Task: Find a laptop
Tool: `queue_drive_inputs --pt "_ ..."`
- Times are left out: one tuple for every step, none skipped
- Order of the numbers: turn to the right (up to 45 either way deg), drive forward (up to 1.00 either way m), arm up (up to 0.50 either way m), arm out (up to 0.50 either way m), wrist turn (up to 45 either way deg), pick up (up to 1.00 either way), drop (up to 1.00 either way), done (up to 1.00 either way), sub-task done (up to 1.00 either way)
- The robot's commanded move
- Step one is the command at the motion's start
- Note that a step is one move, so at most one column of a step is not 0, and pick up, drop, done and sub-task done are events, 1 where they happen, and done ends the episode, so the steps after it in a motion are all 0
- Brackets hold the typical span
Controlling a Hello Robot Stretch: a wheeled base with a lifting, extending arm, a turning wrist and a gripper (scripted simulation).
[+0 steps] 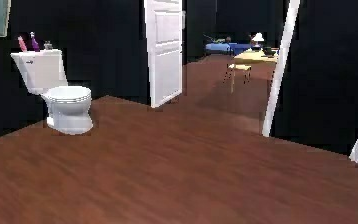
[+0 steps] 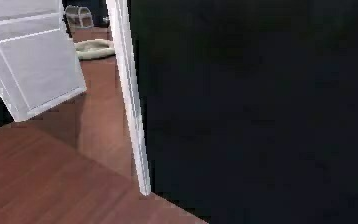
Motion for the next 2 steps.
queue_drive_inputs --pt "42.0 0.0 0.0 0.0 0.0 0.0 0.0 0.0 0.0" --pt "0.0 1.0 0.0 0.0 0.0 0.0 0.0 0.0 0.0"
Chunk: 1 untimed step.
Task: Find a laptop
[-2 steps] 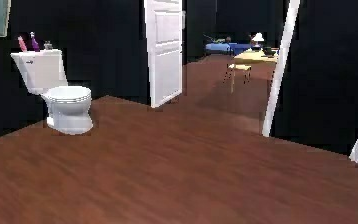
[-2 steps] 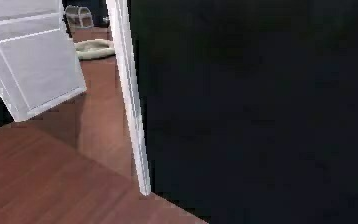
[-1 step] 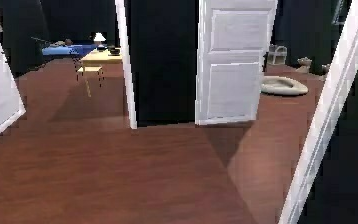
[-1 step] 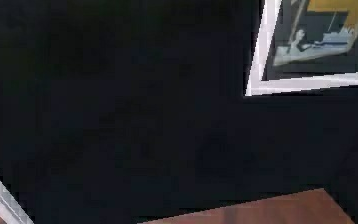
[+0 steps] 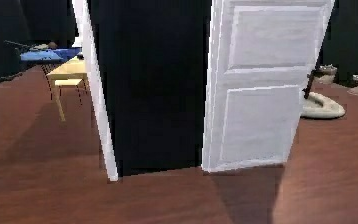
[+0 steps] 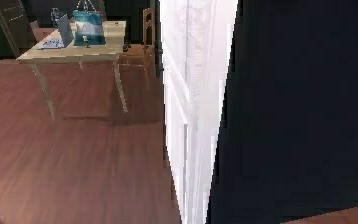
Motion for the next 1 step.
queue_drive_inputs --pt "27.0 0.0 0.0 0.0 0.0 0.0 0.0 0.0 0.0"
